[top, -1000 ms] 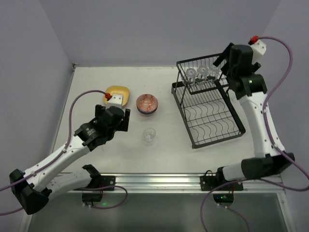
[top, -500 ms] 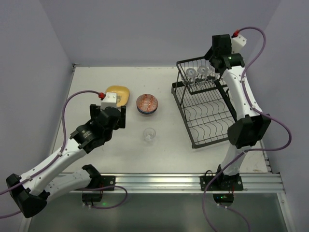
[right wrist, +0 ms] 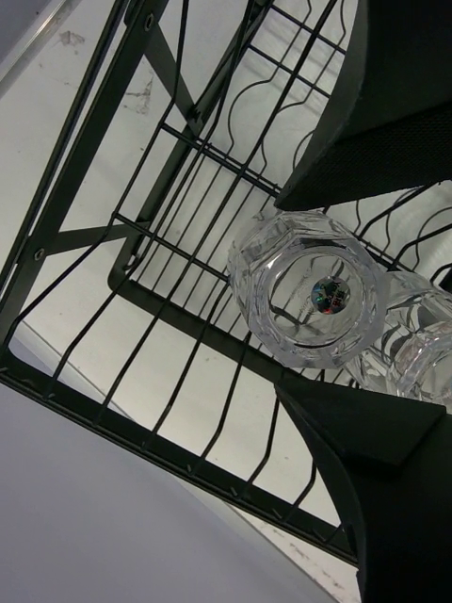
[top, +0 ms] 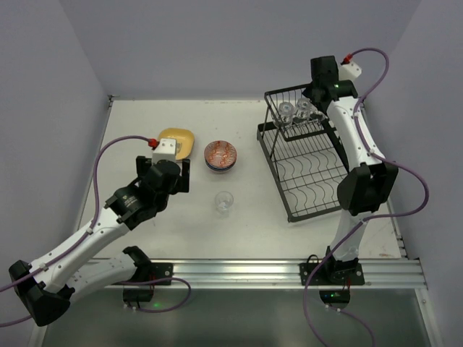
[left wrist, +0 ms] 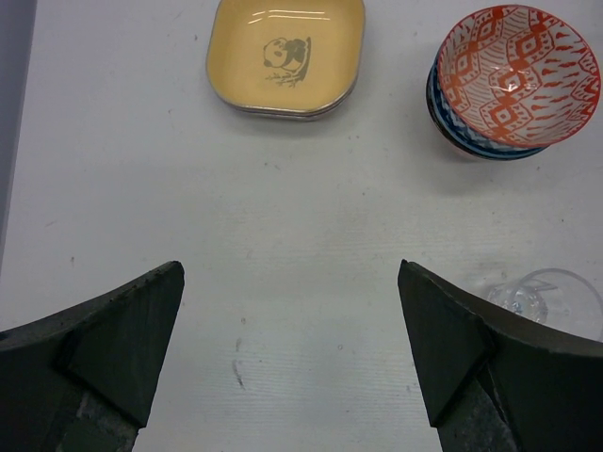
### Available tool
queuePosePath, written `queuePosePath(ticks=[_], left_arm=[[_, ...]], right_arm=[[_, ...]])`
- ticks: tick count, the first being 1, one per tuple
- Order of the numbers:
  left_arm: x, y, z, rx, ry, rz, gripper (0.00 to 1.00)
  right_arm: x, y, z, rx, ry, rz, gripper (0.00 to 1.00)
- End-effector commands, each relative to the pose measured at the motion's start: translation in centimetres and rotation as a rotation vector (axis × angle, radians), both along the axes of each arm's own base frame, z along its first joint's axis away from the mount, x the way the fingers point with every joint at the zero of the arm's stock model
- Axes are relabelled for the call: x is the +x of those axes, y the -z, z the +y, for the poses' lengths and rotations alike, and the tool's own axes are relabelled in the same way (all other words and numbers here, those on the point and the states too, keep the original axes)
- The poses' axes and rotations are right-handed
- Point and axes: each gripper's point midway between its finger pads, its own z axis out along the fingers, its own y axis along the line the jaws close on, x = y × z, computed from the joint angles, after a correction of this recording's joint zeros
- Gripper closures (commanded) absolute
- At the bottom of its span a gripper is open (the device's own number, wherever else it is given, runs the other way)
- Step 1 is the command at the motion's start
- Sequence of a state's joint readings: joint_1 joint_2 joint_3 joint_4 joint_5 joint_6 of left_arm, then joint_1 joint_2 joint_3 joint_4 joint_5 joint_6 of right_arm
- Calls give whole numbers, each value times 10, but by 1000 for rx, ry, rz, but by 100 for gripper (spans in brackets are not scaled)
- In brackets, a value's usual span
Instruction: Unload the mixed dishes from the dish rack
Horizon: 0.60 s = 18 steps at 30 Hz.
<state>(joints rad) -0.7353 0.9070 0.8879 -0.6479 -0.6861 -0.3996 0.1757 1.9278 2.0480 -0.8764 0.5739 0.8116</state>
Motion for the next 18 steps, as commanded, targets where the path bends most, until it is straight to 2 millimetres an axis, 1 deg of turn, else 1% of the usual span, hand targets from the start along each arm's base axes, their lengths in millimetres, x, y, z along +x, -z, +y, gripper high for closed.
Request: queuePosePath(ticks=[1, 2, 4, 5, 7, 8, 9, 11, 13, 14, 15, 18], left_arm=[[5, -9, -3, -28, 2, -43, 0], [5, -9, -3, -28, 2, -43, 0], [5, -9, -4, -30, 5, -42, 0], [5, -8, -4, -29, 6, -40, 0], [5, -8, -4, -30, 8, -40, 0], [5, -9, -4, -30, 8, -40, 0], [5, -9, -5, -31, 11, -41, 0], [5, -8, -5, -30, 9, -40, 0], [5, -9, -5, -31, 9, -41, 0], [5, -8, -5, -32, 9, -40, 0], [5, -9, -5, -36, 9, -42, 0], [5, -16, -8, -58, 23, -53, 0]], right_arm=[[4, -15, -4, 12, 50, -55, 27], [4, -14, -4, 14, 53, -54, 35], [3, -17, -6, 10, 65, -62, 41], [3, -19, -8, 8, 70, -68, 49], [3, -22, -9, 5, 76, -77, 58], [2, -26, -10, 3, 77, -85, 69], [3, -28, -11, 2, 77, -89, 73], [2, -34, -11, -2, 71, -97, 75], [1, -46, -11, -6, 69, -122, 76], [0, -54, -13, -7, 68, -137, 80], [-5, -67, -14, -7, 69, -164, 81], [-14, -97, -16, -7, 56, -232, 92]])
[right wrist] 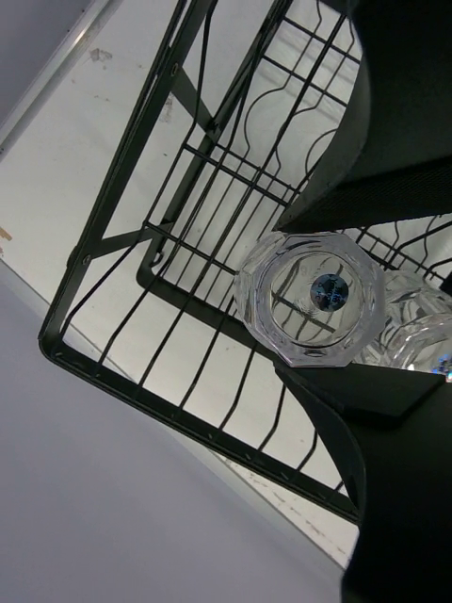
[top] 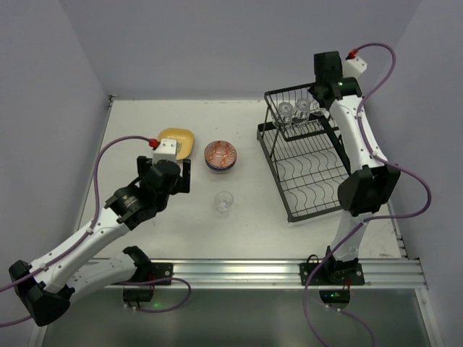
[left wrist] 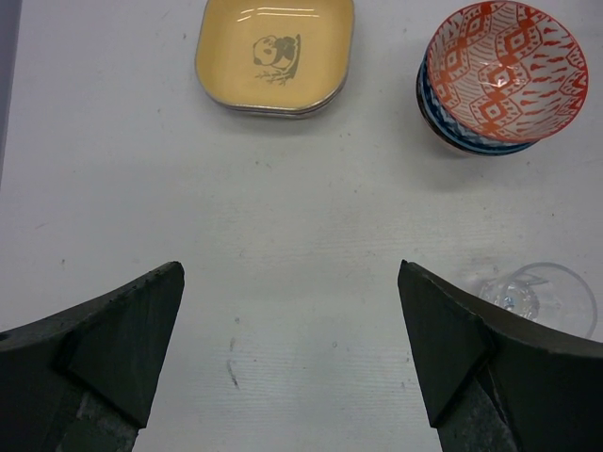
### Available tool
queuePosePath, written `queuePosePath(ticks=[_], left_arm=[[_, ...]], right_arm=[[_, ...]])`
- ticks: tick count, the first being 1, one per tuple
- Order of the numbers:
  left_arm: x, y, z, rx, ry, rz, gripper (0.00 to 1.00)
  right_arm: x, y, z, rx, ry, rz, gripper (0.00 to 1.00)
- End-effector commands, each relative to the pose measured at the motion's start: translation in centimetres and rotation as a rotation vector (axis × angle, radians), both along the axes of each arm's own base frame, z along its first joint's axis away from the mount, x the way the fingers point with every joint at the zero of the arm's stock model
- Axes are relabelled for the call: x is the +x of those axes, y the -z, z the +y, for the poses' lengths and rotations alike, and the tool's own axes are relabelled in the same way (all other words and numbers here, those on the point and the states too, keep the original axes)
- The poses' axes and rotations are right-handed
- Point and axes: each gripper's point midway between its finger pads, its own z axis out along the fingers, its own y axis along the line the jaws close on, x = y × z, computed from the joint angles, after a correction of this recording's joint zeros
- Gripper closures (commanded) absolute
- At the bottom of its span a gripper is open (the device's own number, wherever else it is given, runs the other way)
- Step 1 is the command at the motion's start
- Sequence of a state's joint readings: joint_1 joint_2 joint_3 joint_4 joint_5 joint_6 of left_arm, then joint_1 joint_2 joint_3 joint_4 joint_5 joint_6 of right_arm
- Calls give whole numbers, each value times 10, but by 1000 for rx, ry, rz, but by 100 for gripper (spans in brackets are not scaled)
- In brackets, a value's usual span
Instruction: Unload the mixed dishes from the dish rack
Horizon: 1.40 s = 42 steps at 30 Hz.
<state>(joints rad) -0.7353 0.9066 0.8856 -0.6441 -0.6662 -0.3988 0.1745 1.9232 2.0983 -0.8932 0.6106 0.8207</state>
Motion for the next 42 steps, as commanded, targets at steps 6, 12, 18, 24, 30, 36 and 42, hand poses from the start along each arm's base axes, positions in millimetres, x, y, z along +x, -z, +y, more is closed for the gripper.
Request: queuePosePath(ticks=[6, 12, 18, 24, 30, 36, 42], left_arm=[[-8, -63, -50, -290, 229, -109, 0], [-53, -135, -144, -642, 771, -178, 0], [-97, -223, -196, -908, 1216, -358, 0], [-106, -252, -197, -978, 1294, -476, 0], [-87, -250, -196, -973, 1195, -487, 0], [-84, -250, -200, -971, 1199, -485, 0], [-93, -257, -201, -985, 1262, -525, 7]], right_arm=[[-65, -152, 1, 56, -111, -439, 100], [-137, -178, 46, 252, -386, -695, 100], [-231, -201, 164, 583, -1155, -1036, 100], [-259, -194, 214, 686, -1271, -1030, 100], [-263, -185, 229, 782, -1311, -1012, 100], [-267, -176, 245, 845, -1374, -984, 100], [-272, -168, 261, 836, -1433, -962, 100]])
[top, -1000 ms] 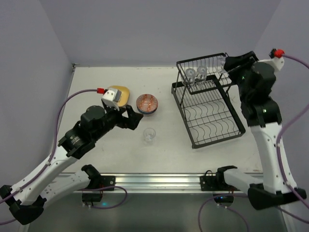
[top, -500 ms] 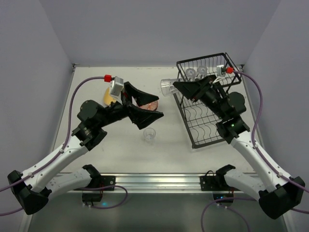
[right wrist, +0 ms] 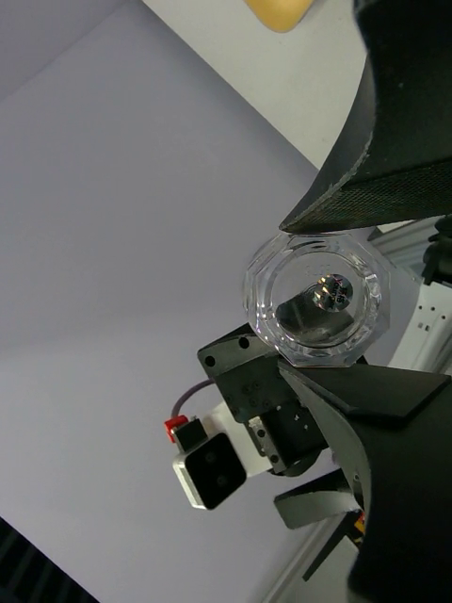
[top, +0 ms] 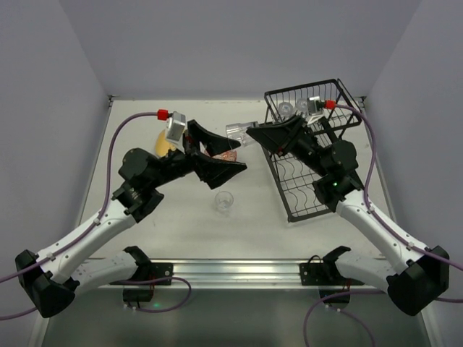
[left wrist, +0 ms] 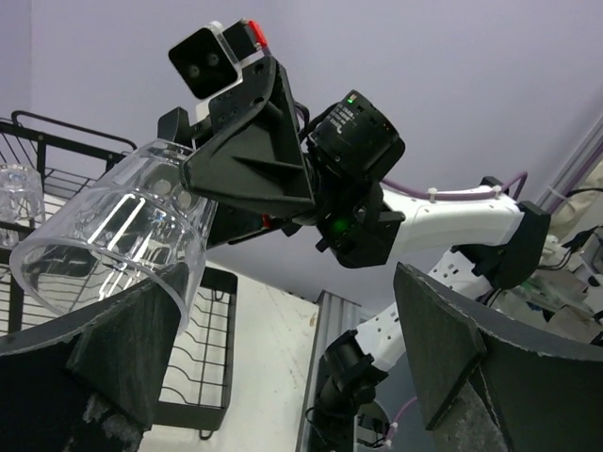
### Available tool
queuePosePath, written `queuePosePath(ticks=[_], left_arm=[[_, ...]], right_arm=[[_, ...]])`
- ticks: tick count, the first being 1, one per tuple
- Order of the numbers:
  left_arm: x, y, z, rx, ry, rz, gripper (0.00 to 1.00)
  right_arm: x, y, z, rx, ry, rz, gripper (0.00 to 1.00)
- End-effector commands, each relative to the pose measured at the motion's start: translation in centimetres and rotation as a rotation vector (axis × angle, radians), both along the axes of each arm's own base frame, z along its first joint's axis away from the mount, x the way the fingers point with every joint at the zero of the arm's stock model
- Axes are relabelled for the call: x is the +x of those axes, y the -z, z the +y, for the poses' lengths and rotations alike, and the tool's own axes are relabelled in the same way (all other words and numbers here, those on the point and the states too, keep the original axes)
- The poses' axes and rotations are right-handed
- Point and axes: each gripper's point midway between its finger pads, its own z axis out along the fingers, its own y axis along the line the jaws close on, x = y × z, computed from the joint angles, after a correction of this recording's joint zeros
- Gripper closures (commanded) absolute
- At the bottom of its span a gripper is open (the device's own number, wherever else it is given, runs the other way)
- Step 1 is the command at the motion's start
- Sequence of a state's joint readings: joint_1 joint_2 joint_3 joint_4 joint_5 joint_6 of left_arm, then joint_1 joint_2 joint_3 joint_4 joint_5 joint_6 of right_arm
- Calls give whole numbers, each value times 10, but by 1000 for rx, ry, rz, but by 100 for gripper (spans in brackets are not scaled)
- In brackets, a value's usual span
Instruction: Unload the mixed dishes from the dish rack
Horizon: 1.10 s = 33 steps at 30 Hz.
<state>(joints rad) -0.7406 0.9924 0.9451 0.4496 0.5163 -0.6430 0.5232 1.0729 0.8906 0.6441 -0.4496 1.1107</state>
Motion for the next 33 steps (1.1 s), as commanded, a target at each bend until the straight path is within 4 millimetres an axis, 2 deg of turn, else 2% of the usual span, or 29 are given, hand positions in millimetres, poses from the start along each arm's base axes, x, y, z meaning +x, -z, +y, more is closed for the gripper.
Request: queuePosePath(ticks=[1, 2, 5, 6, 9, 11, 12, 13, 14, 15, 16, 18, 19, 20, 21, 22, 24, 25, 26, 27, 28, 29, 30, 31, 32, 33], left_arm=[[-13, -31, 5, -81, 33, -94, 13], [-13, -32, 6, -84, 28, -98, 18], [-9, -30, 7, -86, 6, -93, 56], [-8, -29, 6, -85, 2, -91, 72], [-1, -25, 6, -77, -28, -72, 100], [5, -23, 6, -66, -55, -72, 100], [8, -19, 5, -51, -67, -73, 100], [11, -19, 6, -45, -86, -74, 100], [14, -13, 6, -18, -99, -58, 100], [18, -12, 7, -1, -124, -70, 100], [19, -14, 9, 8, -143, -80, 100], [30, 1, 11, 98, -203, -71, 100], [44, 15, 14, 182, -265, -14, 100], [51, 26, 14, 243, -291, 10, 100], [59, 39, 16, 327, -320, 9, 100], [75, 69, 9, 439, -341, 74, 100], [86, 100, 13, 636, -370, 178, 100], [98, 140, 5, 770, -364, 260, 100], [91, 168, 10, 895, -347, 328, 100], [85, 165, -3, 939, -325, 296, 100], [89, 190, -8, 1038, -353, 309, 100], [71, 203, -15, 1125, -326, 295, 100], [70, 201, -21, 1149, -327, 271, 100], [65, 219, -28, 1208, -298, 280, 100], [53, 232, -30, 1270, -256, 282, 100], [50, 242, -32, 1312, -229, 271, 100]], right_arm=[[-15, -15, 3, 26, -34, -92, 100], [-15, -11, 3, 24, -33, -88, 100], [-15, -6, 4, 26, -36, -83, 100], [-15, -5, 4, 26, -37, -80, 100], [-18, -1, 5, 22, -49, -79, 100], [-22, 3, 5, 19, -62, -82, 100], [-26, 2, 4, 17, -67, -95, 75], [-26, 5, 2, 13, -58, -93, 45], [-21, 16, 2, -32, -26, -74, 2], [-16, 10, -7, -33, 47, -72, 1], [-6, 31, -10, -105, 102, 4, 1], [5, 34, -24, -179, 224, 0, 1], [17, 55, -42, -258, 343, 90, 1], [25, 62, -59, -323, 449, 113, 1], [31, 60, -79, -359, 555, 157, 1], [39, 91, -122, -469, 766, 288, 1], [34, 100, -160, -565, 929, 324, 1], [29, 112, -183, -638, 1016, 357, 1], [21, 111, -195, -669, 1047, 342, 1], [16, 111, -204, -690, 1073, 349, 1], [8, 120, -215, -744, 1092, 374, 1], [2, 119, -227, -767, 1136, 381, 1], [-4, 112, -235, -774, 1159, 385, 1], [-12, 118, -243, -830, 1168, 409, 1], [-17, 115, -250, -853, 1188, 406, 1], [-23, 108, -254, -845, 1191, 395, 1]])
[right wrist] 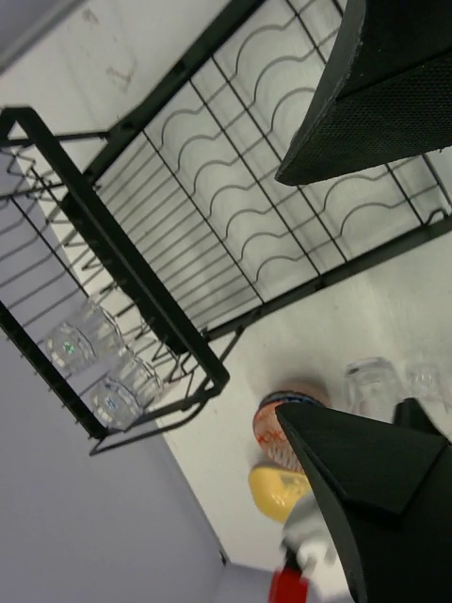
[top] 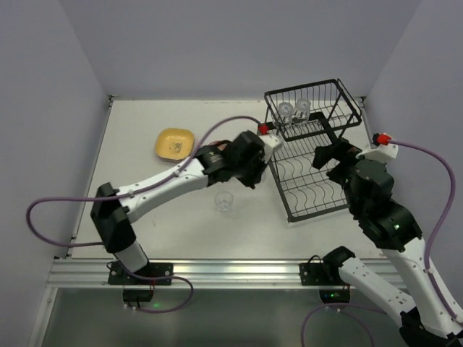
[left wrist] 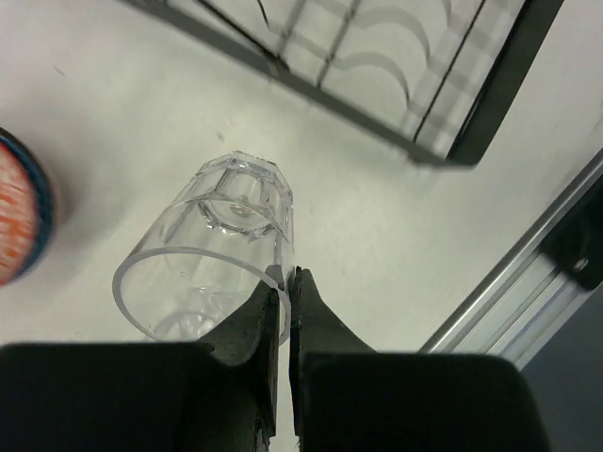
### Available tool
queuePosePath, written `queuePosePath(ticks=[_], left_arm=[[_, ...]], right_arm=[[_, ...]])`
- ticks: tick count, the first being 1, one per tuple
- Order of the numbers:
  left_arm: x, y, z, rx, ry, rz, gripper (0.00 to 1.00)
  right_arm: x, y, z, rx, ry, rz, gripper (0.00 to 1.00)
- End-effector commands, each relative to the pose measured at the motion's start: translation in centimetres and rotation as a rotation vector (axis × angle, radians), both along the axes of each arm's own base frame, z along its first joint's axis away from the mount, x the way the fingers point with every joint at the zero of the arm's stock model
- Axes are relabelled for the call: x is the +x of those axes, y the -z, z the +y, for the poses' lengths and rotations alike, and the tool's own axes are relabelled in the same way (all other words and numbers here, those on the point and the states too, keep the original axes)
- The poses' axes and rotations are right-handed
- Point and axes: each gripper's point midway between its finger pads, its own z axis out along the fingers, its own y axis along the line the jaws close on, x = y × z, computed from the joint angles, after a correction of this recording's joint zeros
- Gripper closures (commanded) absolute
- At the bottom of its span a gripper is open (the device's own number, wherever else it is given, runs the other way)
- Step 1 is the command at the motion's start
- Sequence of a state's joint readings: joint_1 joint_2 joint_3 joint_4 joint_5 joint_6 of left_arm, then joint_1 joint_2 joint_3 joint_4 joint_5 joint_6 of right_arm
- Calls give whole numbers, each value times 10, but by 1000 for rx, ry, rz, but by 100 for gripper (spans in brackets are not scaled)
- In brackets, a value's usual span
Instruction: Unload the mixed dishes from the dish rack
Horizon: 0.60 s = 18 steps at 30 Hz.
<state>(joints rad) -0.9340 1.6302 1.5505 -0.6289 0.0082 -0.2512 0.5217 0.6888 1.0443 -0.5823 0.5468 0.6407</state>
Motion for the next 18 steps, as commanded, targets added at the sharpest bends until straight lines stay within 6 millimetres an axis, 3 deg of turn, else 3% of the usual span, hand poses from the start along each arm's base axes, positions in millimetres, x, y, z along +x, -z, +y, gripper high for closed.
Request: queuePosePath(ticks=[1, 3, 9, 18], left_arm=[[-35, 51, 27, 323, 95, 85, 100], [-46, 78, 26, 407, 148, 134, 100], [-60, 116, 19, 539, 248, 186, 100], [-56, 125, 2, 612, 288, 158, 96]], right_arm=[[-29, 5, -49, -180, 135, 90, 1], [-38, -3, -48, -180, 92, 67, 1], [-47, 2, -45, -210, 28, 69, 1], [-45, 18, -41, -257, -6, 110, 1]])
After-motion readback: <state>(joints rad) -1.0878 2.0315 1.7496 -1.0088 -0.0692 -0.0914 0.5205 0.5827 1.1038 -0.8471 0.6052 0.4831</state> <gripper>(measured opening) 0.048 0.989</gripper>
